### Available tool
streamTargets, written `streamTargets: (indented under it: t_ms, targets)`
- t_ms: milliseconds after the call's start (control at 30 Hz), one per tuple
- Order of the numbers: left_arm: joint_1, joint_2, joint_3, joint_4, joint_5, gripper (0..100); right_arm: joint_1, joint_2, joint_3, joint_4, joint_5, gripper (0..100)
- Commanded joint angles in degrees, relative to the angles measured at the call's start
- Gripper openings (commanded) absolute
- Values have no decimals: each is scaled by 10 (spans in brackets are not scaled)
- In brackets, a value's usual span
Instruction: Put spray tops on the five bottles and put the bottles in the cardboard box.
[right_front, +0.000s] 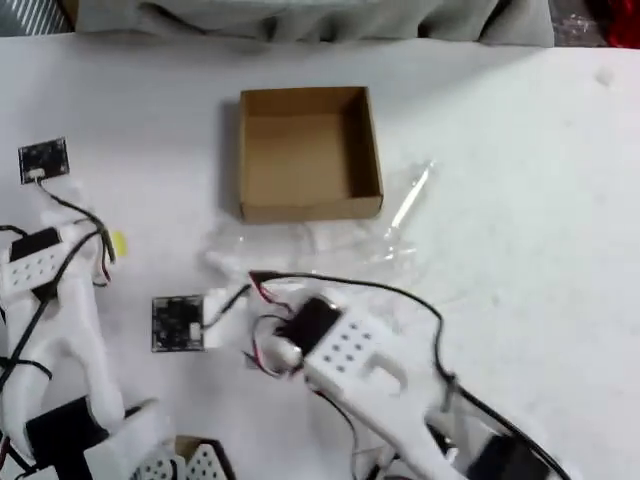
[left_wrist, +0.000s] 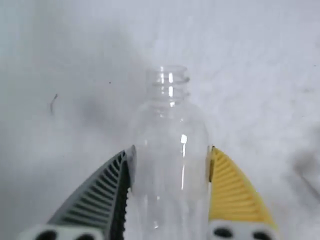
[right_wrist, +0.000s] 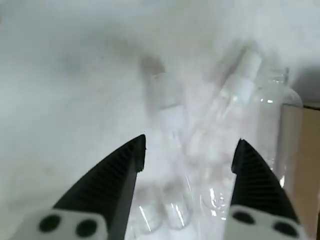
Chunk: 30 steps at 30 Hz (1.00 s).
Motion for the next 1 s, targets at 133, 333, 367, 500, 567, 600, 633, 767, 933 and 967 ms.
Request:
streamTargets:
  t_ms: [133,333,367,500,567,600,633,767,933,967]
  targets:
    - [-4,-3,-5,-15,5,24,15,142,-59,-66,46,246]
    - [-3,-3,-4,-16,5,24,26,196,-81,-90,47,245]
    - [-2,-3,-4,-16,5,24,24,202,-81,-94,47,245]
    - [-2,-3,-4,-16,5,24,23,225,-81,-116,47,244]
    - [-2,-3,-4,-16,5,24,23,243,-81,-127,47,244]
    - [-2,-3,-4,-16,5,24,22,253,-84,-131,47,244]
    - [-2,-3,-4,-16,5,24,21,263,-92,-129,47,244]
    - [-2,-3,-4,-16,4,24,22,310,-127,-126,44,241]
    - [-2,-3,-4,-16,4,24,26,334,-169,-95,43,9]
    - [-2,-3,-4,-16,4,24,31,332,-178,-80,41,12]
